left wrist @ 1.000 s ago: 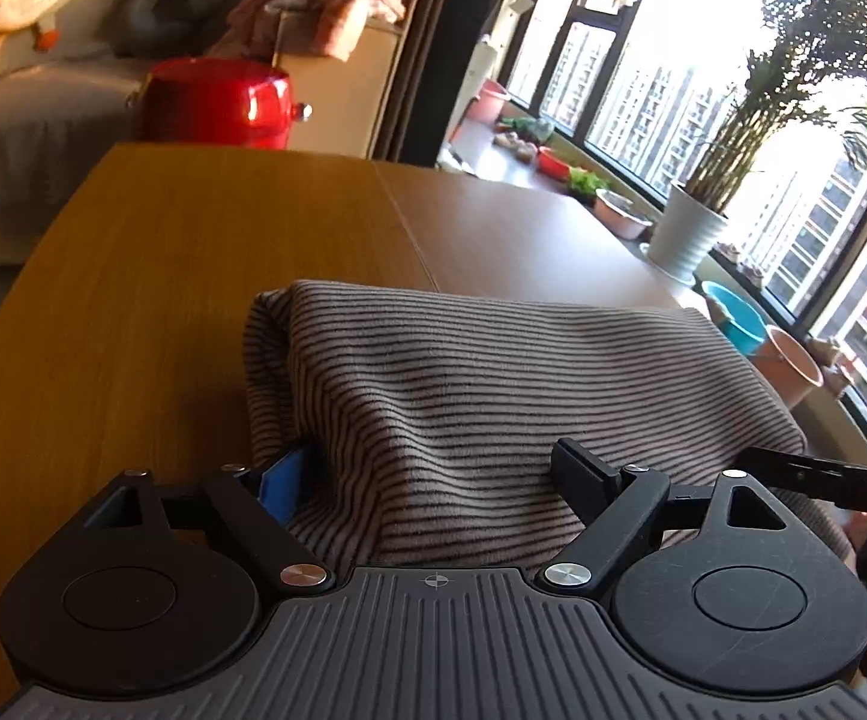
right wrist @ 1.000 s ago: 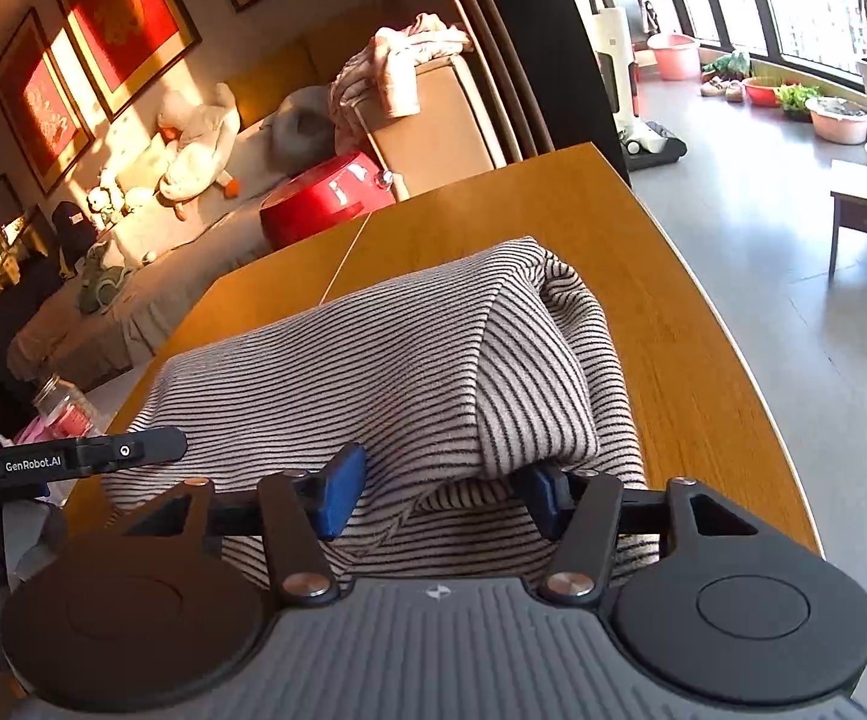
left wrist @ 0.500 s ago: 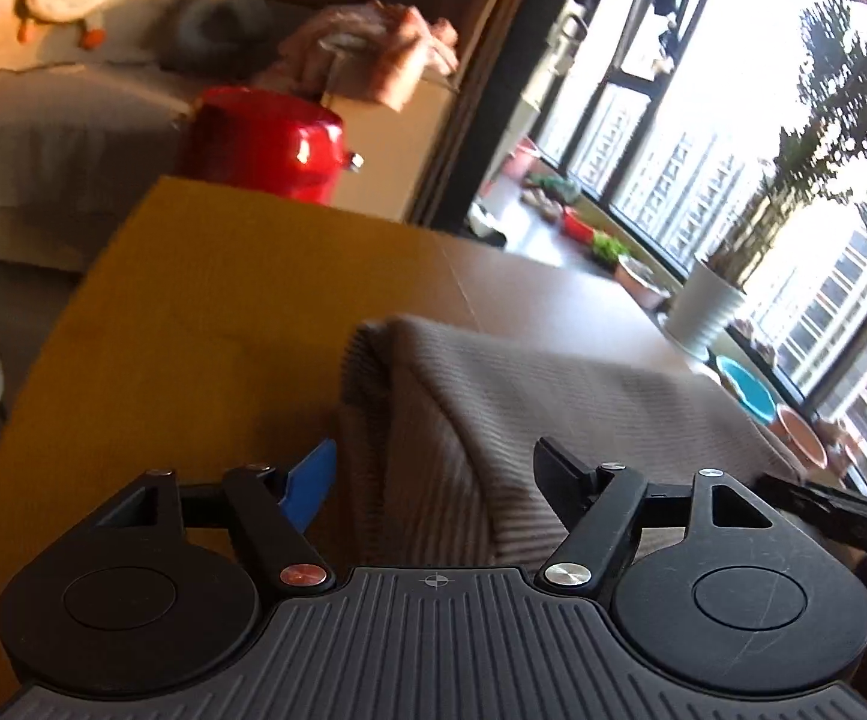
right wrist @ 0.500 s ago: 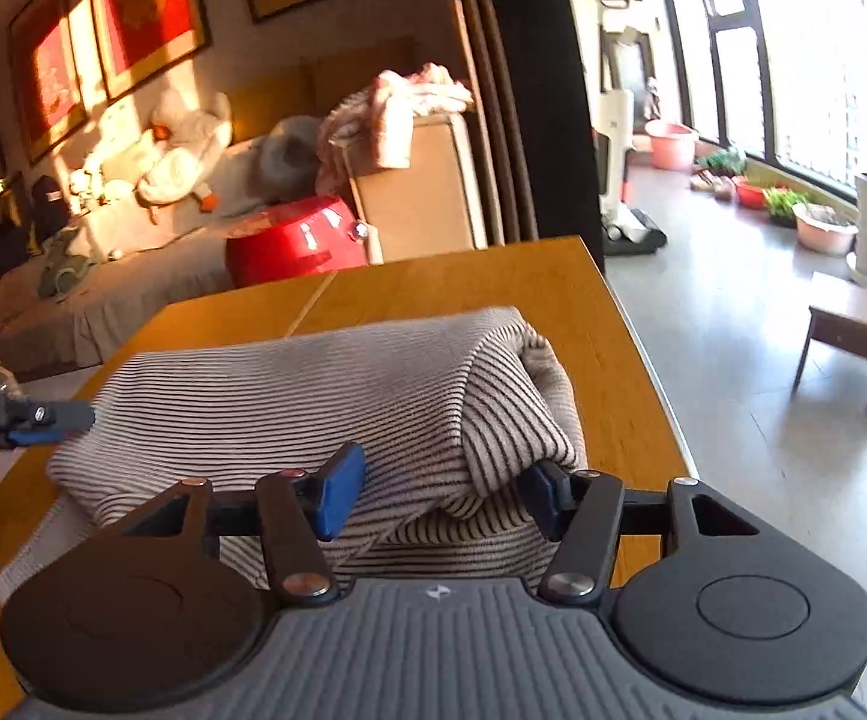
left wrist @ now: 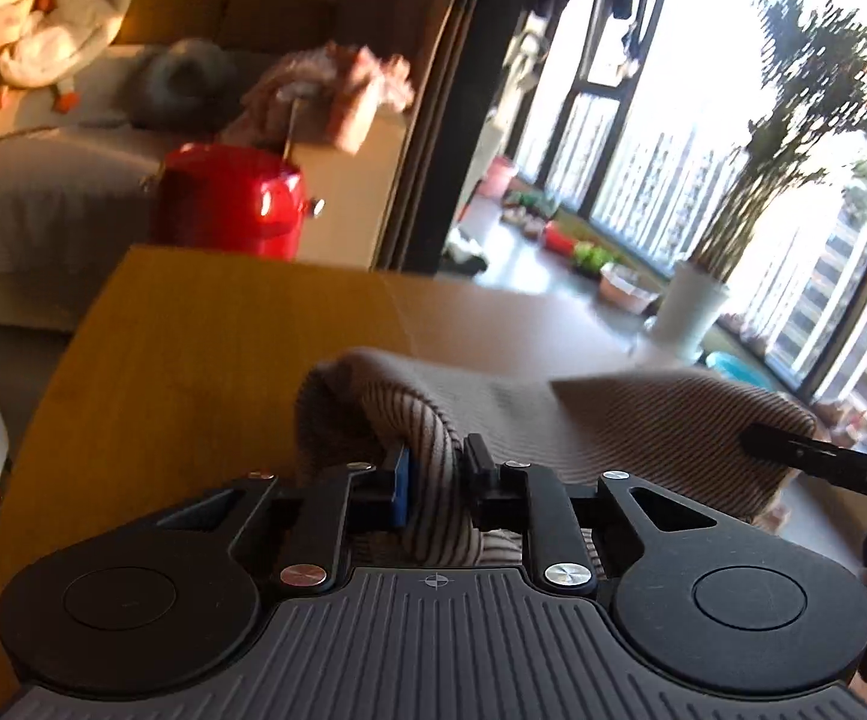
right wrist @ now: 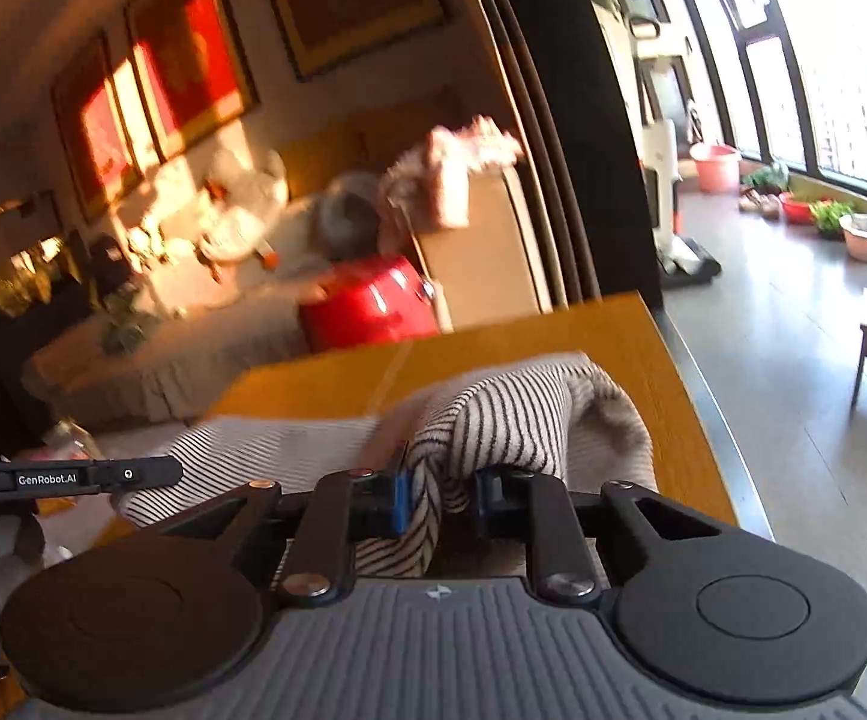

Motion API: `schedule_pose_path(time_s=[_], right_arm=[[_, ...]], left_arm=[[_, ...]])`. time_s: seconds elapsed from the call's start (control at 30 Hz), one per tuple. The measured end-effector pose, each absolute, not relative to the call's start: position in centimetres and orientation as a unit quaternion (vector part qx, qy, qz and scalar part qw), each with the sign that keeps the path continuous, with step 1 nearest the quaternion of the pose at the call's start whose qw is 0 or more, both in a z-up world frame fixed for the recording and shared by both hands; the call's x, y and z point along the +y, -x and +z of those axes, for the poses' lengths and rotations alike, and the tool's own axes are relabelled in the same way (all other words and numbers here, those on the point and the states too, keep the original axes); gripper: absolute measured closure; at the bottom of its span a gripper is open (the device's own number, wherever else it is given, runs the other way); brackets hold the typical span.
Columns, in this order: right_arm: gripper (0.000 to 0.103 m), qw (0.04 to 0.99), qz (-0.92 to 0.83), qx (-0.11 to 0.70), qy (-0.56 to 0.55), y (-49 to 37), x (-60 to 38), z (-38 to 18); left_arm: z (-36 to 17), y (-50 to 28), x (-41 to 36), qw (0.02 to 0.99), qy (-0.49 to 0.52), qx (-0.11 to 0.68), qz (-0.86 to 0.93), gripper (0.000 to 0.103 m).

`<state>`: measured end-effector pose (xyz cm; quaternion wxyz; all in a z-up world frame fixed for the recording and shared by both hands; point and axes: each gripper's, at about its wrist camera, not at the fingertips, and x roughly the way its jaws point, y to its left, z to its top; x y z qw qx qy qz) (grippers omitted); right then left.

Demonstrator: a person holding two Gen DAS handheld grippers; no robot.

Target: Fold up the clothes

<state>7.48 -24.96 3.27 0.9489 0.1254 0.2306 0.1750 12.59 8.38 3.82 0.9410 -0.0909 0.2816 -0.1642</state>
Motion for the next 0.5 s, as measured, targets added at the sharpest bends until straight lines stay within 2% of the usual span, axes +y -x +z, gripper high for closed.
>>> schedule_pose_path(time_s=[0.1,0.23,0.33,0.4,0.43,0.47,0.5], right_arm=[[0.084,0.941,0.167,0.254,-0.147,-5.9,-25.9,1.5],[0.084,0.926,0.151,0.295,-0.178,-3.8,-27.2,-1.8],[0.082,0.923,0.142,0.301,-0.193,-3.1,-27.4,-2.2],[0.077,0.922,0.136,0.301,-0.202,-2.8,-27.4,-2.2],[0.069,0.923,0.133,0.3,-0.199,-2.6,-27.2,-2.1],[0.058,0.925,0.132,0.3,-0.192,-2.5,-26.9,-2.0],[0.055,0.925,0.132,0.301,-0.19,-2.4,-26.7,-1.9]], left_arm=[[3.6,-10.6,8.7,0.939,0.084,0.288,-0.166,0.082],[0.8,-8.9,9.1,0.928,0.081,0.325,-0.161,0.082],[-0.3,-9.2,9.5,0.921,0.104,0.341,-0.156,0.081],[-0.1,-10.1,9.6,0.924,0.115,0.33,-0.155,0.063],[0.1,-10.8,9.4,0.925,0.112,0.325,-0.162,0.04],[0.2,-11.5,9.1,0.926,0.107,0.322,-0.167,0.034],[0.0,-12.2,8.6,0.925,0.102,0.323,-0.169,0.035]])
